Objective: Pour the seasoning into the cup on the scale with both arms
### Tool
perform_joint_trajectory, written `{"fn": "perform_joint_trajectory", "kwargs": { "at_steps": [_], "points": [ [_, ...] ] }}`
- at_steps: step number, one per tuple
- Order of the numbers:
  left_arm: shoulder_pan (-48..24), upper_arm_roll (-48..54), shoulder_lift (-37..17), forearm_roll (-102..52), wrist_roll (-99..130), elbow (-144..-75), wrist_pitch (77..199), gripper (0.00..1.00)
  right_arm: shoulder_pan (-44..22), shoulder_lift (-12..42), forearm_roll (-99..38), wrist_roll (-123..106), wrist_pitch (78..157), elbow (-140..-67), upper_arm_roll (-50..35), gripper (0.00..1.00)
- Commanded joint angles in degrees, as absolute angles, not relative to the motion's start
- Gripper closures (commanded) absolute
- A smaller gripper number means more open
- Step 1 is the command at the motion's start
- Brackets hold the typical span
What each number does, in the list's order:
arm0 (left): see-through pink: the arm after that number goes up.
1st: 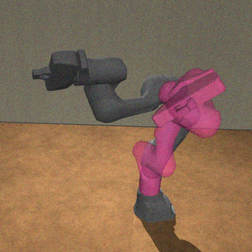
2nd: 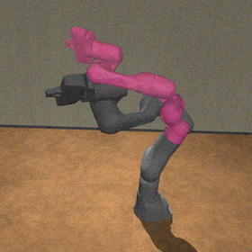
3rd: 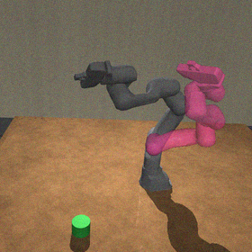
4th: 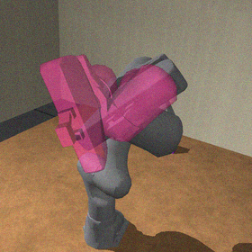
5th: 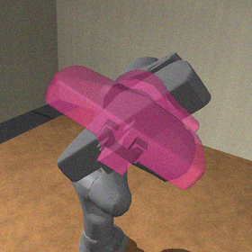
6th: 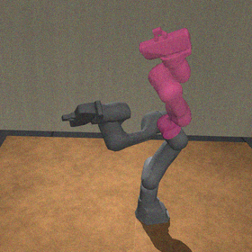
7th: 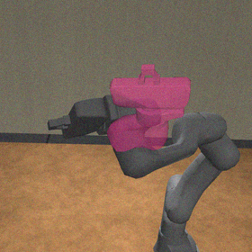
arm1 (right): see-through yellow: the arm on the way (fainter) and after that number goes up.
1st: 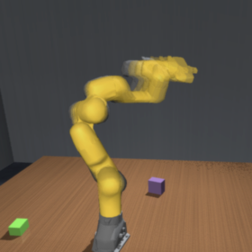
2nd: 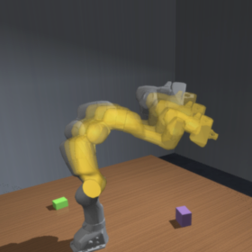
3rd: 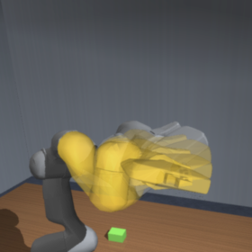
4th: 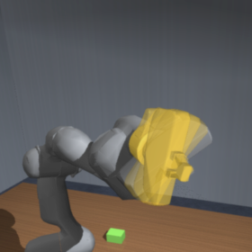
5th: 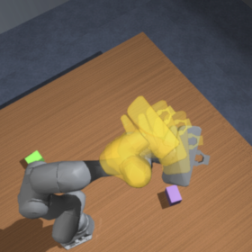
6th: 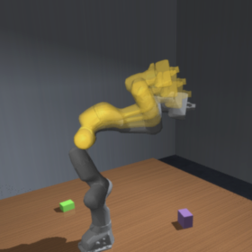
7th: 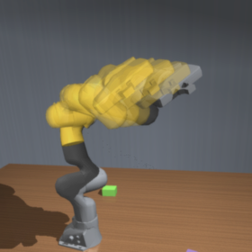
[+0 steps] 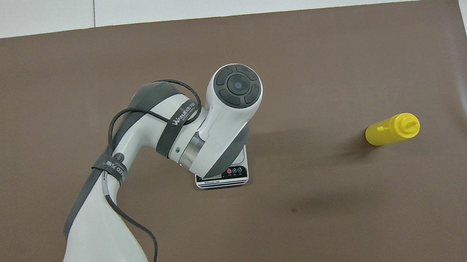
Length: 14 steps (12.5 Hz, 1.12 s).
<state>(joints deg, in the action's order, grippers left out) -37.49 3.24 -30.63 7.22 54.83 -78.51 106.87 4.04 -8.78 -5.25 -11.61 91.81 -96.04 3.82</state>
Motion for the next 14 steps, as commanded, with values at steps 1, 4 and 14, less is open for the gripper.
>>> {"fn": "perform_joint_trajectory", "kwargs": {
  "at_steps": [1,4,14],
  "points": [
    [-38.06,3.16,-33.04,8.44,55.11,-72.7,102.49,0.67,5.88,-13.35,-8.52,-18.7,97.89,-104.92,3.78,0.0],
    [-37.53,3.95,-34.36,8.44,55.02,-68.48,99.41,0.67,7.81,-14.41,-13.52,-28.44,100.63,-108.97,4.74,0.0],
    [-19.79,11.51,-27.17,7.82,36.15,-56.95,78.23,0.68,14.41,-14.15,-27.68,-64.41,107.4,-118.48,5.54,0.0]
  ]
}}
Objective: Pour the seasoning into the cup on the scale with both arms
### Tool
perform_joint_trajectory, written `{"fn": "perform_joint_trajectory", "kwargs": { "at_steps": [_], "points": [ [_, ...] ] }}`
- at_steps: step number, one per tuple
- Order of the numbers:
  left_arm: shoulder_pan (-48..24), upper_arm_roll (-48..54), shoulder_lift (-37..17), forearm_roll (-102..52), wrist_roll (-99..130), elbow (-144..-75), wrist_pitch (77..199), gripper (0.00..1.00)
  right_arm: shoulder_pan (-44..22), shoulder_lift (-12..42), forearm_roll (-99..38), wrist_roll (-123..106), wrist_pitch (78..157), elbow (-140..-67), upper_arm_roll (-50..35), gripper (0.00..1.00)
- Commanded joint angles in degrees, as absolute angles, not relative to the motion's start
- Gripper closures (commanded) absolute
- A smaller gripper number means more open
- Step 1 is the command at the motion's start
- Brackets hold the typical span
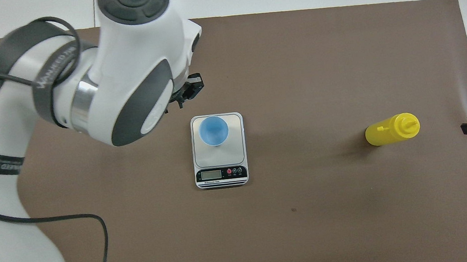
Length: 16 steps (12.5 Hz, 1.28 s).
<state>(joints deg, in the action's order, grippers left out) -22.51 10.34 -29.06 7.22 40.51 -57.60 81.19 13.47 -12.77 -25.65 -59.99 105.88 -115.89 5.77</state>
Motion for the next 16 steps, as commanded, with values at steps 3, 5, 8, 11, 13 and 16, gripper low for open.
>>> {"fn": "perform_joint_trajectory", "kwargs": {
  "at_steps": [3,5,8,11,13,16],
  "points": [
    [-11.81,11.6,-23.3,6.16,24.66,-56.95,73.85,0.69,14.33,-13.54,-29.97,-69.25,107.93,-118.56,5.54,0.0],
    [-6.35,11.51,-21.8,6.06,16.3,-57.04,71.73,0.69,14.41,-13.36,-29.71,-69.34,107.93,-118.56,5.62,0.0],
    [-1.95,11.51,-21.09,6.15,8.82,-57.22,69.97,0.69,14.85,-13.36,-29.09,-73.11,108.02,-118.56,5.71,0.0],
    [2.8,11.08,-20.13,6.59,-0.58,-58.88,69.69,0.69,16.08,-12.49,-30.05,-78.71,107.93,-118.74,5.8,0.0],
    [4.65,11.16,-17.33,6.68,-2.37,-62.03,73.71,0.69,17.75,-11.6,-32.42,-86.63,107.32,-118.83,5.89,0.0],
    [5.27,11.16,-11.18,6.15,-2.37,-75.8,83.29,0.7,17.84,-10.73,-35.14,-93.5,106.7,-119.61,5.89,0.0]
  ]
}}
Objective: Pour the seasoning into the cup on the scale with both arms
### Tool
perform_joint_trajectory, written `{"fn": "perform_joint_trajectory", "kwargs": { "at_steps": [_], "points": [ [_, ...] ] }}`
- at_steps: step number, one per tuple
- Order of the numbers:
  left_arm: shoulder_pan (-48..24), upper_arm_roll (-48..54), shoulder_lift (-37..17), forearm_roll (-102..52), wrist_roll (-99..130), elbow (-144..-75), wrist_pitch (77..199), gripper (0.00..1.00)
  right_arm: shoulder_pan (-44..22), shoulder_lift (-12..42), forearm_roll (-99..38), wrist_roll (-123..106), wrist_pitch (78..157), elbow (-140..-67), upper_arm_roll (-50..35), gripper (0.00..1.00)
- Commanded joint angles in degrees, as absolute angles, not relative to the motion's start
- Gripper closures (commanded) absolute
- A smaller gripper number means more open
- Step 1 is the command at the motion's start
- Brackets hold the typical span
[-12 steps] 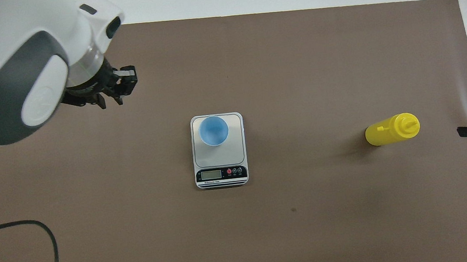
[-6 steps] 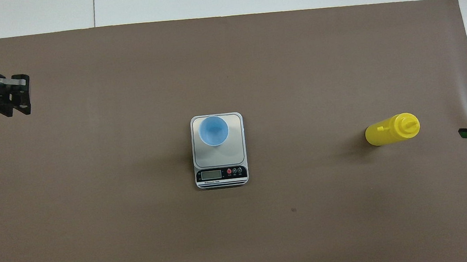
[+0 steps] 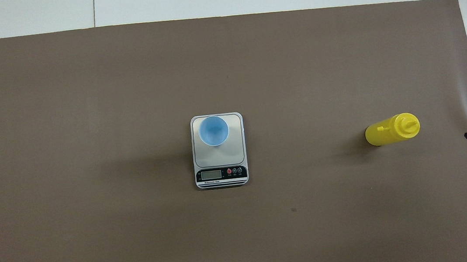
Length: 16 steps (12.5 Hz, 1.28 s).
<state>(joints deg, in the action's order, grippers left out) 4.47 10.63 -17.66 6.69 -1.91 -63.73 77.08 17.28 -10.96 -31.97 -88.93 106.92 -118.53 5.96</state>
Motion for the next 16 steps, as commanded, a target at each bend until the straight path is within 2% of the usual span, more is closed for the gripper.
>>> {"fn": "perform_joint_trajectory", "kwargs": {
  "at_steps": [1,6,8,12,16],
  "points": [
    [5.27,11.16,-9.86,6.07,-2.37,-79.24,85.58,0.7,17.84,-10.72,-36.37,-95.43,106.7,-120.49,5.89,0.0],
    [5.97,11.16,-5.98,4.4,-1.41,-88.14,90.44,0.65,20.82,-9.06,-42.36,-107.11,103.01,-121.64,5.89,0.0],
    [6.24,11.16,-4.23,3.87,-0.27,-91.48,91.66,0.52,21.09,-8.27,-42.45,-109.32,103.01,-121.64,5.89,0.0],
    [5.98,11.25,-3.17,3.87,0.09,-91.85,90.18,0.17,23.55,-3.18,-46.84,-114.95,99.06,-121.29,5.89,0.0],
    [6.33,11.16,-1.23,3.87,0.0,-92.2,88.59,0.1,24.86,0.34,-49.47,-121.62,98.18,-121.29,5.89,0.0]
  ]
}}
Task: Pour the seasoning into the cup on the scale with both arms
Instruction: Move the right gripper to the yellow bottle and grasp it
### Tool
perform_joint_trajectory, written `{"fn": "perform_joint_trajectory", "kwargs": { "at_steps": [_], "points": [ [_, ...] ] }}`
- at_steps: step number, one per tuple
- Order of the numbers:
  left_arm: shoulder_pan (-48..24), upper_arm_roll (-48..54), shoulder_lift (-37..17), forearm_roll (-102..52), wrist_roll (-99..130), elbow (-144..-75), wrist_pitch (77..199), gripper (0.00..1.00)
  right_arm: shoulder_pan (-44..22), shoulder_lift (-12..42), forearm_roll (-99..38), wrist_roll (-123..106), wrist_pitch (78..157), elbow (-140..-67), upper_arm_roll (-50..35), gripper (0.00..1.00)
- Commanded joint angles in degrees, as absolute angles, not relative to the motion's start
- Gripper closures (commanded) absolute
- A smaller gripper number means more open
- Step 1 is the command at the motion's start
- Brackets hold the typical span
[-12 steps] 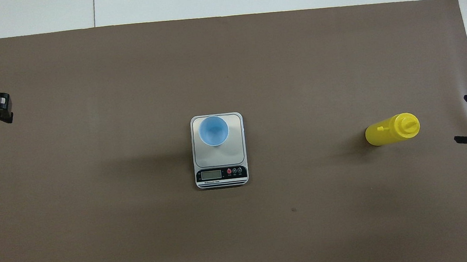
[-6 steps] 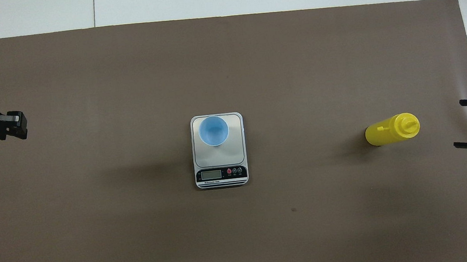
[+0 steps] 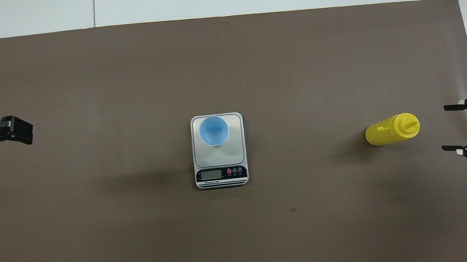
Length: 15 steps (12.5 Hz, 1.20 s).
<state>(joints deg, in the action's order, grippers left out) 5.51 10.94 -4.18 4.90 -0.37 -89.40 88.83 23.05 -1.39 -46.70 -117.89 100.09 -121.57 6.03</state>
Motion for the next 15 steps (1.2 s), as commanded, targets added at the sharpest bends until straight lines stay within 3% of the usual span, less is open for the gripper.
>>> {"fn": "perform_joint_trajectory", "kwargs": {
  "at_steps": [1,8,12,15],
  "points": [
    [6.33,11.16,-0.8,3.87,0.0,-92.55,88.59,0.1,25.05,1.31,-50.53,-123.29,98.0,-121.2,5.89,0.0],
    [8.09,11.16,2.9,3.6,0.17,-97.82,89.38,0.01,27.68,13.25,-58.52,-136.21,93.61,-121.46,5.89,0.0],
    [7.57,8.29,2.38,3.34,0.53,-97.83,90.0,0.01,27.6,15.11,-61.59,-142.54,92.73,-122.07,5.89,0.0],
    [6.06,2.37,-0.26,-1.93,-0.09,-93.27,86.06,0.01,27.51,16.7,-65.21,-143.44,90.97,-123.84,5.89,0.0]
  ]
}}
